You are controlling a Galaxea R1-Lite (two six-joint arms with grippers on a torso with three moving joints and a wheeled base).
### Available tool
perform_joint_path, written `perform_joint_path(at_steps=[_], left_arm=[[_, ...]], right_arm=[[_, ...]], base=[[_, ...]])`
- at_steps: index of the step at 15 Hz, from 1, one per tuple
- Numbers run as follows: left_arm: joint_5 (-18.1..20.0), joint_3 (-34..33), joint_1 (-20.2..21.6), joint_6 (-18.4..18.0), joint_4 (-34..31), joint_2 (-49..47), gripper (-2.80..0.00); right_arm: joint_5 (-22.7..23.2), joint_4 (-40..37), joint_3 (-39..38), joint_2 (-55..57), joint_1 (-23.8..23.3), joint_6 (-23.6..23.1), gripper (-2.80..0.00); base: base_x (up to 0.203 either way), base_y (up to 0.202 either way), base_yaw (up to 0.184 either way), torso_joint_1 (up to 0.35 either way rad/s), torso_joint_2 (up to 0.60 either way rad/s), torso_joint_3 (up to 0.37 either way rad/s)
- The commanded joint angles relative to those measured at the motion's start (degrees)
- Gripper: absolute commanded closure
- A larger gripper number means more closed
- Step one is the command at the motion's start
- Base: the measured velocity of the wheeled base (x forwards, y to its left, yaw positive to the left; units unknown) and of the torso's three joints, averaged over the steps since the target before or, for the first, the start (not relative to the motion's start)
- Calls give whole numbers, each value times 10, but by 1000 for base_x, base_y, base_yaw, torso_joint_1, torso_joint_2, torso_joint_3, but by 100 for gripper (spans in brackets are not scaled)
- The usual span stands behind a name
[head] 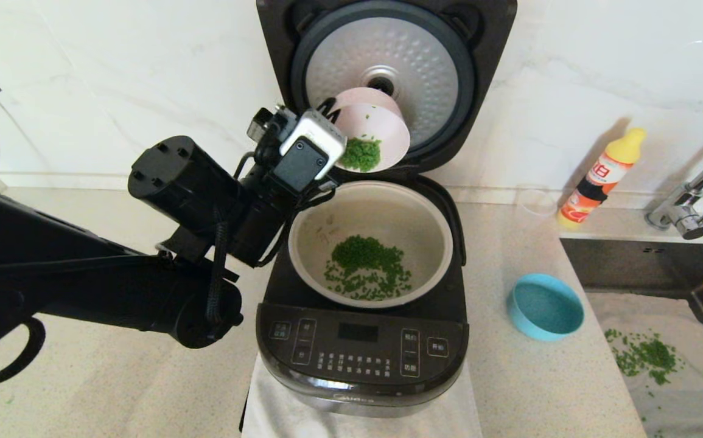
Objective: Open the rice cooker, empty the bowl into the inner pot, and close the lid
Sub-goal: Pour the chopped green onions from the bowl into the rice cooker
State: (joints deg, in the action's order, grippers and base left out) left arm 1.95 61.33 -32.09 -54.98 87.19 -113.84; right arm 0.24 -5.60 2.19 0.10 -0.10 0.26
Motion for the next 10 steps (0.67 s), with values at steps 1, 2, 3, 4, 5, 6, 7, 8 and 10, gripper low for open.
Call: perform_joint_path(at_steps=[1,2,3,4,5,6,7,8,10], left_arm=[[0,-13,1,-40,5,-17,0],[-1,-15,1,-63,5,-24,0],[-1,-17,1,-83,5,-26,0],[-2,-19,1,-94,5,-27,0],[-3,-23,1,-107,5,-27,0],[-3,-26,1,-124,5,-28,0],[-10,-26,1,-137,5,-31,0],[-15,-23,1,-145,5,-31,0],[-15,-17,1,-169,5,-32,0]], right_arm=[[0,0,0,0,0,0,0],[0,0,0,0,0,0,0],[0,0,0,0,0,0,0],[0,0,0,0,0,0,0],[0,0,0,0,0,0,0],[0,0,0,0,0,0,0],[0,0,0,0,0,0,0],[0,0,0,0,0,0,0],[0,0,0,0,0,0,0]], base=[[0,0,0,0,0,0],[0,0,0,0,0,0],[0,0,0,0,0,0],[0,0,0,0,0,0],[0,0,0,0,0,0],[0,0,0,0,0,0],[0,0,0,0,0,0],[0,0,0,0,0,0],[0,0,0,0,0,0]])
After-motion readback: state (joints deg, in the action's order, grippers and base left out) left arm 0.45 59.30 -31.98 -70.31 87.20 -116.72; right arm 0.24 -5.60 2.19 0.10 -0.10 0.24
